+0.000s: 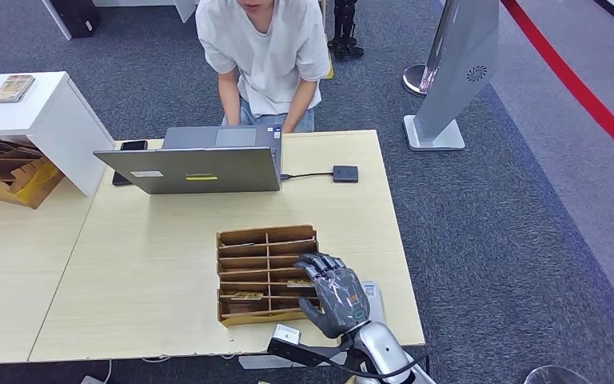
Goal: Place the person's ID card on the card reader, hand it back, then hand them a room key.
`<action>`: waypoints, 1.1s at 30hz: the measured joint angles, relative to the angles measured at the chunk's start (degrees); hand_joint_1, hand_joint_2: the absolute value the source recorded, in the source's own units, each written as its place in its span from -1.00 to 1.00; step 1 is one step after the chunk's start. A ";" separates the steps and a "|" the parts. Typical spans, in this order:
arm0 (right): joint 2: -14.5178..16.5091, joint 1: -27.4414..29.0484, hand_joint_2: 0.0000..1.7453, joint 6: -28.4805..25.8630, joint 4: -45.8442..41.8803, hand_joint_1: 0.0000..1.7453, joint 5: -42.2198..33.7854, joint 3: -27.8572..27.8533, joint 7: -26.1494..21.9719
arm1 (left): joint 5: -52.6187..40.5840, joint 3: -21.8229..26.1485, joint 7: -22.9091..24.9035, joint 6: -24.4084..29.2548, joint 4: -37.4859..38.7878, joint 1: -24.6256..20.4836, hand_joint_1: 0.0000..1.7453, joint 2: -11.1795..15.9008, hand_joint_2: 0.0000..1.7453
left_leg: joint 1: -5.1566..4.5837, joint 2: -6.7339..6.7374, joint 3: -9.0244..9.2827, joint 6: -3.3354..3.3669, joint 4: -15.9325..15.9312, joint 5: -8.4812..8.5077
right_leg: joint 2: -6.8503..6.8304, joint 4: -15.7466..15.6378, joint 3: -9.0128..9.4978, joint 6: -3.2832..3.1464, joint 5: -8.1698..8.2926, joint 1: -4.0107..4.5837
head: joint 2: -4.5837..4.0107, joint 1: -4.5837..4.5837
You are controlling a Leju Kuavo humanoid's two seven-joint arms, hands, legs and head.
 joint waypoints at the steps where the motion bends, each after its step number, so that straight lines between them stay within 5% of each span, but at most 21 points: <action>1: 0.00 -0.02 1.00 0.02 0.05 -0.28 0.00 -0.01 0.00 | -0.01 0.00 0.00 -0.01 0.00 0.00 -1.00 0.00 -1.00 | 0.00 0.00 0.00 0.00 0.00 0.00 | 0.00 0.00 0.00 0.00 0.00 0.00 | 0.00 0.00; 7: 0.02 -0.10 1.00 0.03 0.30 -0.11 0.00 -0.02 0.00 | -0.04 0.00 0.00 -0.02 0.00 0.00 -1.00 0.00 -1.00 | 0.00 0.00 0.00 0.00 0.00 0.00 | 0.00 0.00 0.00 0.00 0.00 0.00 | 0.00 -0.01; 11: 0.02 -0.17 1.00 0.03 0.50 0.49 -0.02 -0.02 0.00 | -0.04 0.00 0.00 -0.03 0.00 -0.01 -1.00 0.00 -1.00 | 0.00 0.00 0.00 0.00 0.00 0.00 | 0.00 0.00 0.00 0.00 0.00 0.00 | 0.00 -0.01; 33: 0.19 -0.84 1.00 -0.56 1.01 0.96 -1.17 -0.32 -1.36 | -0.84 0.00 0.00 -0.14 0.00 -0.09 -1.00 0.00 -1.00 | 0.00 0.00 0.00 0.00 0.00 0.00 | 0.00 0.00 0.00 0.00 0.00 0.00 | 0.00 -0.01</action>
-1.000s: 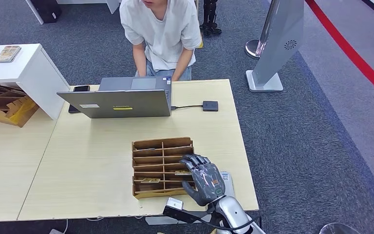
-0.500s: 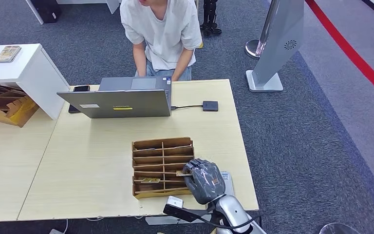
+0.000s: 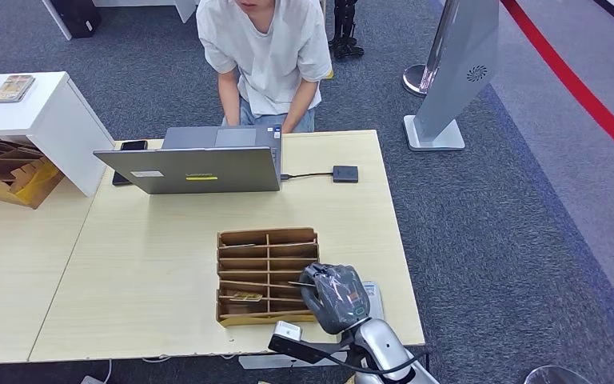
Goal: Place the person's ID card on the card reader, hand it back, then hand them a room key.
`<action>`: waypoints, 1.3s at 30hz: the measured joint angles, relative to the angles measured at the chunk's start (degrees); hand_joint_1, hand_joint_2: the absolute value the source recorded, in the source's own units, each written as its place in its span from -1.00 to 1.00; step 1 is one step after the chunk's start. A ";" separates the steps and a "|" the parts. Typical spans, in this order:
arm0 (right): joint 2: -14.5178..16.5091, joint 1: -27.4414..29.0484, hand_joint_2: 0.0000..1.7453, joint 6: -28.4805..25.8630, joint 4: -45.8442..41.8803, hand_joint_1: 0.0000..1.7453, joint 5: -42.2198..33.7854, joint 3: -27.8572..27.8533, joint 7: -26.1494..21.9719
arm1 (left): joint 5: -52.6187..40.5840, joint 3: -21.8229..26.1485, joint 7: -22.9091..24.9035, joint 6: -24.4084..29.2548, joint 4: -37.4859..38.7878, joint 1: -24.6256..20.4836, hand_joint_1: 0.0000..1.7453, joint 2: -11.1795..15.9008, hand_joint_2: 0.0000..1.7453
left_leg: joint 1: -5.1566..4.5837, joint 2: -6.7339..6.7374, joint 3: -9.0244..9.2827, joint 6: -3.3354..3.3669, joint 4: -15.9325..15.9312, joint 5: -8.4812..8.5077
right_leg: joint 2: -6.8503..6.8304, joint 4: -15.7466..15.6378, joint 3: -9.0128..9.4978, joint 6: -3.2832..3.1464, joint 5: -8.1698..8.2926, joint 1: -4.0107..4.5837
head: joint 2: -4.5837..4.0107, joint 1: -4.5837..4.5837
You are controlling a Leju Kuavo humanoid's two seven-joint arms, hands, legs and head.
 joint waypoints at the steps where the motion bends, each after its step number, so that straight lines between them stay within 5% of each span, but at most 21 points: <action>1: 0.04 0.00 1.00 -0.33 0.01 0.96 0.00 -0.02 -0.20 | -0.04 0.00 0.00 0.00 0.00 -0.01 -1.00 0.00 -1.00 | 0.00 0.00 0.00 0.00 0.00 0.00 | 0.00 0.00 0.00 0.00 0.00 0.00 | 0.00 0.00; 17: 0.38 0.40 1.00 -3.40 -1.25 1.00 0.00 -0.33 -1.99 | -0.24 0.01 -0.04 0.01 0.00 -0.37 -1.00 0.00 -1.00 | 0.00 0.00 -0.01 0.00 0.00 0.00 | 0.00 0.00 0.00 0.00 0.00 0.00 | 0.00 0.01; 39: -0.28 3.12 1.00 -8.56 -24.98 1.00 -3.46 -0.38 -7.33 | -0.03 0.86 -1.22 0.33 0.00 -0.20 -1.00 -0.02 -1.00 | 0.00 0.00 -0.01 0.00 0.00 0.00 | 0.00 0.00 -0.01 0.00 0.00 0.00 | 0.00 0.01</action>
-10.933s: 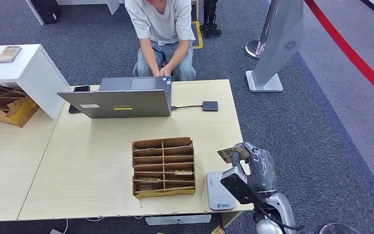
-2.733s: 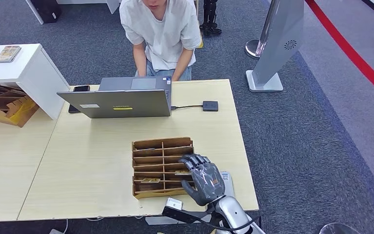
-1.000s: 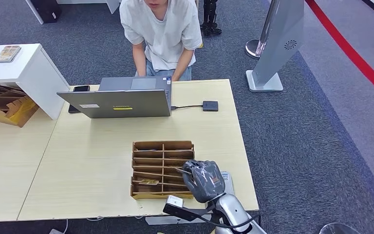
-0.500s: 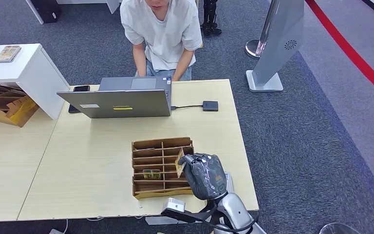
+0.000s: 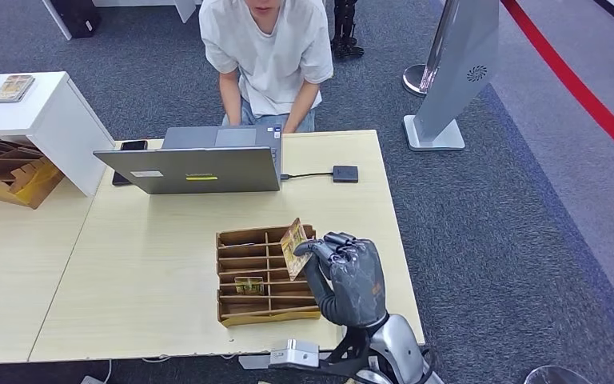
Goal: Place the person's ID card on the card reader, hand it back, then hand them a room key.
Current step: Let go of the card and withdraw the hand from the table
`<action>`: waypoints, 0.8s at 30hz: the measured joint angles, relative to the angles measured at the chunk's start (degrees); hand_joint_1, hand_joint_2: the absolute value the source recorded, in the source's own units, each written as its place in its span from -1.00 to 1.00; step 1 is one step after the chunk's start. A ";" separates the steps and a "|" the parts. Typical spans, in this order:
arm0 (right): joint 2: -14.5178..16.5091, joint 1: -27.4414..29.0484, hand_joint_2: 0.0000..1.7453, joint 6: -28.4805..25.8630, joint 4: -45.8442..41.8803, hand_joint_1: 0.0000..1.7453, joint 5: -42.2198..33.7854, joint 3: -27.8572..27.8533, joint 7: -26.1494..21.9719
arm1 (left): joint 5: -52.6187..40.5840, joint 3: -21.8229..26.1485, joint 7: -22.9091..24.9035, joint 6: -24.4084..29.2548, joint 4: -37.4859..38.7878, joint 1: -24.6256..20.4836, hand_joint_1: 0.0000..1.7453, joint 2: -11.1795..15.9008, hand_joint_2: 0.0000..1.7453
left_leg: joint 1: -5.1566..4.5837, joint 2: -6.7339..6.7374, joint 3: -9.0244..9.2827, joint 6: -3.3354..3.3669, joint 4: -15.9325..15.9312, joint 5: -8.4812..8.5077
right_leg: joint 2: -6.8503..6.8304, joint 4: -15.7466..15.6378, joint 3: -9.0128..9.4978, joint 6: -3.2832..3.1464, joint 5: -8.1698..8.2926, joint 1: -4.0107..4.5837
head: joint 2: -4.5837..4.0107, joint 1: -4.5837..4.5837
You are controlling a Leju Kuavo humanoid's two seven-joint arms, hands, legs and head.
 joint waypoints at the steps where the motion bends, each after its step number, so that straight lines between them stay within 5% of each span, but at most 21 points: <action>1: -0.03 0.01 1.00 -0.07 -0.56 1.00 -0.19 0.00 -0.13 | 0.00 0.11 -0.01 0.01 0.01 0.01 -1.00 -0.01 -1.00 | 0.00 0.00 0.00 0.00 0.00 0.00 | 0.00 0.00 0.00 0.00 0.00 0.00 | 0.00 0.00; 24: 1.58 -9.67 1.00 4.22 2.10 1.00 -4.81 -0.35 -0.58 | -2.62 0.54 0.52 -1.17 0.02 -0.34 -1.00 -0.26 -1.00 | 0.00 -0.01 -0.01 0.00 0.00 0.01 | -0.01 0.00 0.01 -0.01 0.02 0.00 | 0.00 0.01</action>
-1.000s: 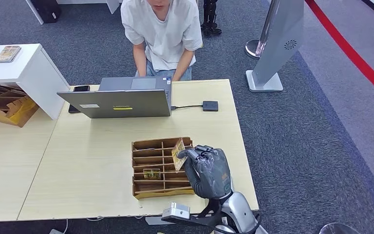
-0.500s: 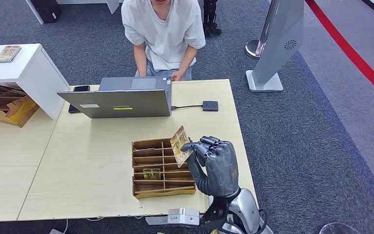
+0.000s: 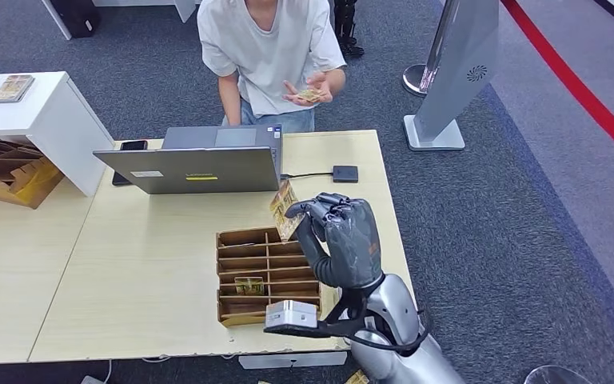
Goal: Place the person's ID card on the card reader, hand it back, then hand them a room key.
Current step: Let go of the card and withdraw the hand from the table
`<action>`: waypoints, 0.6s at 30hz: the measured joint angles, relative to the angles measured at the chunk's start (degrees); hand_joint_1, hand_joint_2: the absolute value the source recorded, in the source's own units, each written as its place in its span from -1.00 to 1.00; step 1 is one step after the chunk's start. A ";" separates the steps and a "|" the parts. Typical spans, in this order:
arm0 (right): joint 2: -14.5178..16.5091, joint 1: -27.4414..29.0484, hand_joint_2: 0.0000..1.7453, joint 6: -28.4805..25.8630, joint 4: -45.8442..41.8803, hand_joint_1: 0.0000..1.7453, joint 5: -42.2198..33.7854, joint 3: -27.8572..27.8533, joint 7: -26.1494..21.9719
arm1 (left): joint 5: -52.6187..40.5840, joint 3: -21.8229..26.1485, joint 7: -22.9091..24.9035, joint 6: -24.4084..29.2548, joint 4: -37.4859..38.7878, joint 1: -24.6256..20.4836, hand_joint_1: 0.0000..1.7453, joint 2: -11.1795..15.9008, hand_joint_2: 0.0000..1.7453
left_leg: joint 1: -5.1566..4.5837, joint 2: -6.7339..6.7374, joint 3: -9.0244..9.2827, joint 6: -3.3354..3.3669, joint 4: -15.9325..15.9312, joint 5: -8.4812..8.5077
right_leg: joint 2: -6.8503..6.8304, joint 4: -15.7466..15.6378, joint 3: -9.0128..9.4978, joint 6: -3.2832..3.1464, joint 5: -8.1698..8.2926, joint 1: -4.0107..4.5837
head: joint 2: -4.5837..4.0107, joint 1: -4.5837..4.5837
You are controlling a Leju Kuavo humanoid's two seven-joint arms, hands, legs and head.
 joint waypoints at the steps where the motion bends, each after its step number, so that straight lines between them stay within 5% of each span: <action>1: 0.18 -0.43 1.00 0.21 0.69 1.00 0.00 -0.09 0.11 | -0.12 -0.01 0.06 -0.08 0.00 -0.04 -1.00 -0.01 -1.00 | 0.00 0.00 0.00 0.00 0.00 0.00 | 0.00 0.00 0.00 0.00 0.00 0.00 | 0.00 0.01; 18: 3.14 -7.35 1.00 5.24 12.46 1.00 -1.16 -1.30 3.95 | -1.83 -0.23 0.98 -0.86 0.00 -0.30 -1.00 -0.03 -1.00 | 0.00 0.00 0.01 0.00 0.00 0.01 | 0.00 0.00 0.00 0.00 0.00 0.00 | 0.00 0.00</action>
